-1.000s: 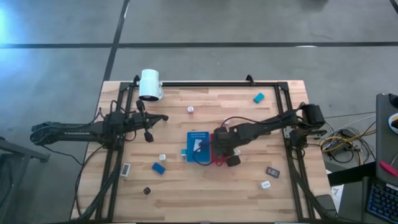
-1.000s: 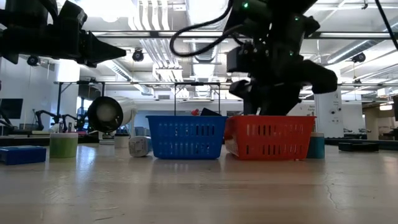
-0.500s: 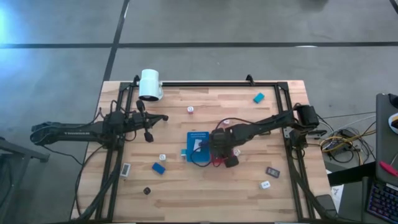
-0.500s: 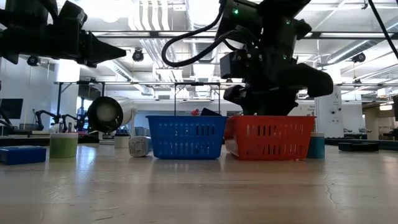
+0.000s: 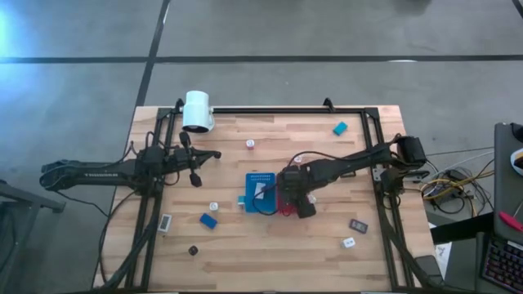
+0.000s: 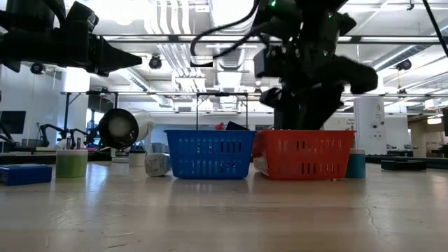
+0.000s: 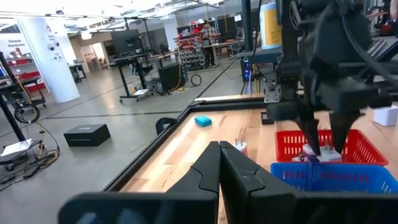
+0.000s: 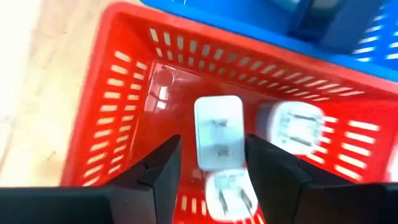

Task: Sort adapters and digital timers
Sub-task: Put the blue timer into the blue bin

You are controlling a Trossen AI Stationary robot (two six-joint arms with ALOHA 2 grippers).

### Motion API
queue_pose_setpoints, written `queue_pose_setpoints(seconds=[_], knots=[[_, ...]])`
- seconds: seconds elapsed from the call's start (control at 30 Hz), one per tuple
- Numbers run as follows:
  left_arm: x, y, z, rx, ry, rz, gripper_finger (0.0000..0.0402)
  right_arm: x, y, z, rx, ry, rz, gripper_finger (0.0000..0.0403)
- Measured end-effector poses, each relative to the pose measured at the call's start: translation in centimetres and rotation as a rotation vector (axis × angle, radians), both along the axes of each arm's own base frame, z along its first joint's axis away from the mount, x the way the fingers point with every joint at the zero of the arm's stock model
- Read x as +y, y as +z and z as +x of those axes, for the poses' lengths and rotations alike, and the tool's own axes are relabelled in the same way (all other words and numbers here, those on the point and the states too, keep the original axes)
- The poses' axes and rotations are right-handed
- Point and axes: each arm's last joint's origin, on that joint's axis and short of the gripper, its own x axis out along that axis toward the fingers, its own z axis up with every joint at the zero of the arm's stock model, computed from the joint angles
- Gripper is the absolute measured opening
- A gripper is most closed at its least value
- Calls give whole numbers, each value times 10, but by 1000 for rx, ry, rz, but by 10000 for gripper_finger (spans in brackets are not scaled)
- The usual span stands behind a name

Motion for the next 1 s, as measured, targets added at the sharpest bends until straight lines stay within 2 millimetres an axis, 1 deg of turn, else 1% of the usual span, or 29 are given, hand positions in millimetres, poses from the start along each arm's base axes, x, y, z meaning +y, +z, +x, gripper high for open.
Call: queue_pose_setpoints(seconds=[0.13, 0.27, 0.37, 0.5, 0.67, 0.77, 1.0], knots=[[0, 0, 0, 0, 0, 0, 7, -1, 18, -10, -101, 20, 0, 158], [0, 0, 0, -1, 0, 0, 7, -2, 45, -27, -321, 44, 5, 144], [0, 0, 0, -1, 0, 0, 7, -4, 63, -49, -491, 41, 7, 136], [0, 0, 0, 0, 0, 0, 7, -9, 81, -83, -759, 15, -19, 127], [0, 0, 0, 0, 0, 0, 7, -13, 82, -126, -1018, 9, -5, 114], [0, 0, 0, 0, 0, 0, 7, -15, 81, -147, -1154, 11, -9, 106], [0, 0, 0, -1, 0, 0, 7, -18, 73, -182, -1361, 5, -2, 80]])
